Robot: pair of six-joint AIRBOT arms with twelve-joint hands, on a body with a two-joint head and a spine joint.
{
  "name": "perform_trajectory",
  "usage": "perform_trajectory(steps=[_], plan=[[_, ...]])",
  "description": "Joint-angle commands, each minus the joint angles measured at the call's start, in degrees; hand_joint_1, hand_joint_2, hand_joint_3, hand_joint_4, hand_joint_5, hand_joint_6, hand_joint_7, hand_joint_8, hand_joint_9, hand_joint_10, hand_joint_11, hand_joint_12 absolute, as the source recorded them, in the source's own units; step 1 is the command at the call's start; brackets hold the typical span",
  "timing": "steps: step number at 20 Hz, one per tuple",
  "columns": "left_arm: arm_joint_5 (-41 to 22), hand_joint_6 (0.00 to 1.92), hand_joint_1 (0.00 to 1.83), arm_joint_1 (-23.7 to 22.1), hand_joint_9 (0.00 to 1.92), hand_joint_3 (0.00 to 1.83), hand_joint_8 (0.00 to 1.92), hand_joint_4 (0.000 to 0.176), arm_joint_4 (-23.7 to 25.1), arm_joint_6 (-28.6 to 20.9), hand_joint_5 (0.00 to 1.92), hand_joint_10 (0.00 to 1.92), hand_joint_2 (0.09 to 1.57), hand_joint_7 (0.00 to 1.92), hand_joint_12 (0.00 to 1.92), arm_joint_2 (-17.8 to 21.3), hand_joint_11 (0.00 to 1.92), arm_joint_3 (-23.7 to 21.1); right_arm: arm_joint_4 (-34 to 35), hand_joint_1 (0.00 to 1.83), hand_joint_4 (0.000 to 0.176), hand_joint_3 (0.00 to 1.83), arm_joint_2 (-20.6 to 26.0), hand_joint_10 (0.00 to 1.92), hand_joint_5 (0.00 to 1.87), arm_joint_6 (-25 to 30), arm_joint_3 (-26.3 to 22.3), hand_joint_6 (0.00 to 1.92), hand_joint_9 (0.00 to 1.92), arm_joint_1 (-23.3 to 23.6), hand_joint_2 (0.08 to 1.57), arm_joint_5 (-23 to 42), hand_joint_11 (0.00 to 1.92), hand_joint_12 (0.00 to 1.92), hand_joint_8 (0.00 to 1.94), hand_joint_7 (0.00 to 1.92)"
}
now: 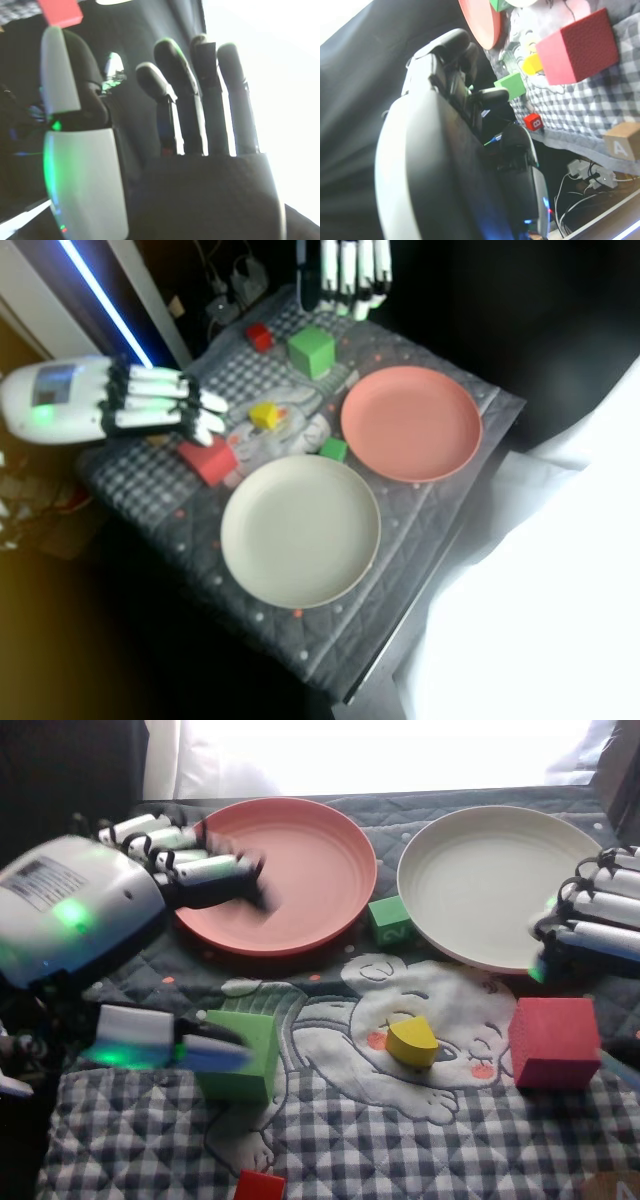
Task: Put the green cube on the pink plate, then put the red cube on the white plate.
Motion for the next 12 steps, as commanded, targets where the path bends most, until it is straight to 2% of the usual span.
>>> perform_trajectory(steps=[1,4,5,6,7,8,9,10,11,12], plan=[[-7.49,0.00,0.47,-0.70,0.04,0.01,0.01,0.155,0.35,-0.12,0.10,0.01,0.90,0.06,0.02,-0.14,0.04,-0.11,1.42,0.87,0.000,0.95,0.02,1.03,0.08,0.20,0.01,1.15,0.00,0.30,0.48,-6.56,0.00,1.92,0.94,0.00],[-8.02,0.00,0.53,-0.68,0.02,0.01,0.00,0.148,0.27,-0.12,0.09,0.01,0.92,0.01,0.05,-0.07,0.08,0.09,1.42,0.87,0.000,0.93,0.01,1.16,0.10,0.20,0.10,1.18,0.00,0.30,0.49,-6.56,0.00,1.92,0.99,0.04],[-8.02,0.00,0.52,-0.69,0.01,0.01,0.00,0.146,0.23,-0.12,0.05,0.00,0.95,0.00,0.19,-0.10,0.02,0.14,1.42,0.91,0.000,0.92,-0.02,1.15,0.09,0.20,0.11,1.18,0.00,0.31,0.48,-6.56,0.00,1.91,1.00,0.04],[-7.73,0.00,0.53,-0.71,0.04,0.00,0.00,0.125,0.08,-0.12,0.06,0.01,0.96,0.03,0.31,-0.46,0.00,0.33,1.42,0.92,0.000,0.93,-0.18,1.13,0.08,0.20,0.17,1.19,0.00,0.33,0.47,-6.56,0.00,1.92,1.00,0.03],[-6.92,0.00,0.50,-0.73,0.10,0.00,0.00,0.121,-0.08,-0.12,0.10,0.01,0.96,0.09,0.47,-1.05,0.00,0.71,1.42,0.90,0.000,0.94,-0.25,1.16,0.08,0.20,0.19,1.20,0.00,0.33,0.47,-6.56,0.00,1.92,1.02,0.04],[-5.68,0.00,0.50,-0.88,0.21,0.00,0.01,0.101,-0.09,-0.12,0.13,0.03,0.97,0.18,0.73,-1.84,0.00,1.46,1.42,0.89,0.000,0.95,-0.28,1.17,0.08,0.20,0.21,1.21,0.00,0.32,0.47,-6.56,0.00,1.92,1.04,0.05],[-4.22,0.00,0.51,-1.03,0.28,0.00,0.01,0.102,0.29,-0.12,0.15,0.04,0.98,0.23,0.88,-2.77,0.00,2.60,1.42,0.90,0.000,0.95,-0.37,1.17,0.08,0.20,0.28,1.21,0.00,0.32,0.47,-6.56,0.00,1.92,1.04,0.04],[-3.10,0.00,0.53,-1.09,0.31,0.00,0.01,0.106,0.56,-0.12,0.15,0.04,0.97,0.26,0.94,-3.32,0.00,3.30,1.42,0.90,0.000,0.96,-0.46,1.19,0.08,0.20,0.35,1.22,0.00,0.33,0.47,-6.56,0.00,1.92,1.06,0.04],[-2.39,0.01,0.59,-1.09,0.36,0.00,0.02,0.081,0.84,-0.12,0.19,0.06,0.97,0.31,1.05,-3.56,0.00,3.54,1.42,0.91,0.000,0.96,-0.47,1.20,0.08,0.20,0.38,1.23,0.00,0.33,0.47,-6.56,0.00,1.92,1.08,0.04],[-1.20,0.01,0.57,-1.08,0.33,0.00,0.01,0.090,1.47,-0.12,0.19,0.04,0.97,0.30,0.96,-3.79,0.00,3.63,1.42,0.95,0.000,0.96,-0.47,1.19,0.08,0.20,0.40,1.23,0.00,0.33,0.46,-6.56,0.00,1.92,1.09,0.03]])
